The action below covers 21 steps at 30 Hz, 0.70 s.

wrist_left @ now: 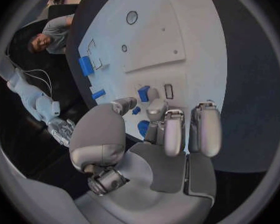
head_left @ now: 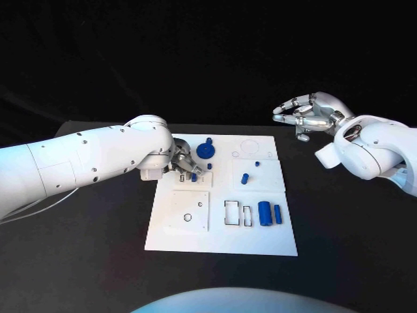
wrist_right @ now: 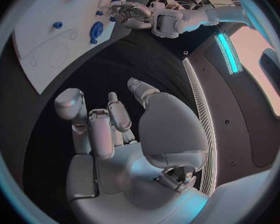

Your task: Assemble the parts on the task board

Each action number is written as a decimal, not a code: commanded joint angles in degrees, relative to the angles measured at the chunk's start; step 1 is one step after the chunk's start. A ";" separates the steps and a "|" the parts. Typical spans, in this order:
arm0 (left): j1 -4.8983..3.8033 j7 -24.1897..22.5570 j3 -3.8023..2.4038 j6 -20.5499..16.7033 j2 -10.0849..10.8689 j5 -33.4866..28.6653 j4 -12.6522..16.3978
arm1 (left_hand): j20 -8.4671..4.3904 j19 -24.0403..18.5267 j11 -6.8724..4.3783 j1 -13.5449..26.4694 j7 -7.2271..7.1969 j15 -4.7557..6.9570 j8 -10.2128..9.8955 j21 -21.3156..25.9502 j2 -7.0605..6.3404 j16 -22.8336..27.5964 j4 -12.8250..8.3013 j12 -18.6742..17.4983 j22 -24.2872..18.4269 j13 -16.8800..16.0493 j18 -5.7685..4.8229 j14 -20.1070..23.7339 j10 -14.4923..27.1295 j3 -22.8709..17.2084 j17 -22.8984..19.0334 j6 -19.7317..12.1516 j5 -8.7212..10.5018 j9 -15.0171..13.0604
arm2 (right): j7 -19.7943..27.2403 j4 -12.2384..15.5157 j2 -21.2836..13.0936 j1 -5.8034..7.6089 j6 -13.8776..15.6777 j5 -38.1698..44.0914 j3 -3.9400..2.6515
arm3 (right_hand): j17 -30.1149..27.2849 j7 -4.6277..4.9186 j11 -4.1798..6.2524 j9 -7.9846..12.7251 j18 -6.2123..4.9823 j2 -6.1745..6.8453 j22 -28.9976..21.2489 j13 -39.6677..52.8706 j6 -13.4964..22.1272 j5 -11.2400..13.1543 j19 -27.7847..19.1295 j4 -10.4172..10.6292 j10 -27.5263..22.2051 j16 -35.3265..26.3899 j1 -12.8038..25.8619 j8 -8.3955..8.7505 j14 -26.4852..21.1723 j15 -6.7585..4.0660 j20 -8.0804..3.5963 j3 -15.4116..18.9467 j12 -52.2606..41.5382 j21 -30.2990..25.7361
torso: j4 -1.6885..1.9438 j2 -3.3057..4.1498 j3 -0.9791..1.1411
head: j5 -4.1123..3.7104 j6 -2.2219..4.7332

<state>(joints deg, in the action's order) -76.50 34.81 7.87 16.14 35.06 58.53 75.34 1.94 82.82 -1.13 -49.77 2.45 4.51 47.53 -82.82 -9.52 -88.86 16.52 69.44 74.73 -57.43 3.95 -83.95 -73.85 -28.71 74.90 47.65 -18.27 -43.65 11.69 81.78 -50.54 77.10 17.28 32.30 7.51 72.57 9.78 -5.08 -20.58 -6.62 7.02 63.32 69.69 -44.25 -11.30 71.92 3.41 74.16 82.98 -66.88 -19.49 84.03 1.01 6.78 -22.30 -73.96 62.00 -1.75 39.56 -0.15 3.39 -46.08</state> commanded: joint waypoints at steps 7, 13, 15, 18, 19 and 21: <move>0.29 0.18 0.21 0.12 0.25 0.05 0.09 | -0.45 0.08 -0.34 -0.50 0.06 0.27 -0.17 0.18 0.08 -0.17 0.09 0.27 0.06 -0.01 -0.72 -5.60 -0.09 0.62 13.63 0.32 0.37 -0.10 | 0.02 0.16 -0.18 -0.03 -0.96 0.57 0.00 | -0.12 0.13 0.13 -0.09 -0.46 -0.10 -0.12 -0.12 0.35 0.29 -0.52 0.23 -0.10 -0.23 -0.01 -0.20 1.77 -0.41 -0.10 0.00 0.35 -0.37 | -0.03 -0.01 -0.02 | -0.01 0.07; 0.29 0.12 -0.53 -0.69 0.93 0.14 0.79 | -0.45 0.02 -0.35 -0.59 0.03 0.28 -0.16 0.24 0.12 -0.15 0.07 0.30 -0.07 -0.04 -0.70 -5.60 -0.11 0.75 13.60 0.36 0.41 -0.12 | 0.03 0.07 -0.17 -0.03 -0.94 0.57 0.00 | -0.23 0.13 0.14 -0.10 -0.47 -0.10 -0.18 -0.11 0.36 0.31 -0.56 0.24 -0.08 -0.28 -0.02 -0.21 1.74 -0.41 -0.10 0.01 0.34 -0.45 | 0.00 0.00 -0.05 | -0.08 0.35; 0.29 0.12 -1.35 -0.89 1.35 0.12 1.30 | -0.46 0.03 -0.36 -0.71 0.02 0.29 -0.15 0.24 0.14 -0.13 0.02 0.25 -0.04 0.04 -0.70 -5.59 -0.08 0.82 13.57 0.37 0.40 -0.13 | 0.04 -0.01 -0.15 -0.04 -0.95 0.57 0.00 | -0.23 0.13 0.14 -0.10 -0.47 -0.10 -0.18 -0.11 0.36 0.31 -0.56 0.24 -0.08 -0.28 -0.02 -0.21 1.74 -0.41 -0.10 0.01 0.34 -0.45 | -0.01 -0.03 -0.05 | -0.10 0.46; 0.21 0.18 -2.72 -0.91 2.11 -0.08 2.24 | -0.48 -0.01 -0.35 -0.96 0.04 0.29 -0.22 0.29 0.10 -0.04 -0.01 0.07 -0.14 0.32 -0.68 -5.55 0.10 1.06 13.45 0.23 0.36 -0.14 | 0.04 -0.16 -0.15 -0.04 -0.95 0.57 0.00 | -0.23 0.13 0.14 -0.10 -0.47 -0.10 -0.18 -0.11 0.36 0.31 -0.56 0.24 -0.08 -0.28 -0.02 -0.21 1.74 -0.41 -0.10 0.01 0.34 -0.45 | -0.02 -0.07 -0.02 | -0.16 0.61; 0.10 0.20 -3.14 -0.90 2.38 -0.22 2.58 | -0.48 0.00 -0.35 -1.00 0.04 0.29 -0.24 0.28 0.11 -0.04 -0.01 0.05 -0.12 0.34 -0.68 -5.54 0.11 1.09 13.43 0.21 0.36 -0.13 | 0.03 -0.22 -0.15 -0.04 -0.94 0.57 0.00 | -0.23 0.13 0.14 -0.10 -0.47 -0.10 -0.18 -0.11 0.36 0.31 -0.56 0.24 -0.08 -0.28 -0.02 -0.21 1.74 -0.41 -0.10 0.01 0.34 -0.45 | -0.01 -0.07 -0.02 | -0.16 0.62; -0.33 0.21 -4.05 -0.84 3.02 -0.77 3.29 | -0.45 -0.01 -0.13 -1.82 0.37 0.16 -1.16 0.32 0.27 0.08 0.05 -0.25 -0.13 0.78 -0.69 -5.49 0.51 1.84 13.27 -0.82 0.19 0.19 | 0.01 -0.38 -0.14 -0.04 -0.94 0.57 0.01 | -0.23 0.13 0.14 -0.10 -0.47 -0.10 -0.18 -0.11 0.36 0.31 -0.56 0.24 -0.08 -0.28 -0.02 -0.21 1.74 -0.41 -0.10 0.01 0.34 -0.45 | 0.04 -0.08 0.01 | -0.22 0.65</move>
<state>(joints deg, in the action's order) -76.55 34.90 3.95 15.55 37.93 58.46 78.21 1.94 82.82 -1.26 -51.34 2.87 4.50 46.55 -82.82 -9.24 -88.86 16.54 69.44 74.62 -56.71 3.95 -83.95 -73.71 -27.03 74.90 47.20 -18.03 -43.58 11.63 81.47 -50.69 77.09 17.24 32.34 7.51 72.39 9.78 -5.08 -20.62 -6.62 7.02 63.19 69.62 -44.26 -11.30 71.71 3.41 74.16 82.98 -66.88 -19.49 84.03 1.01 6.57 -22.30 -73.96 61.73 -1.75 39.52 -0.19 3.23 -45.51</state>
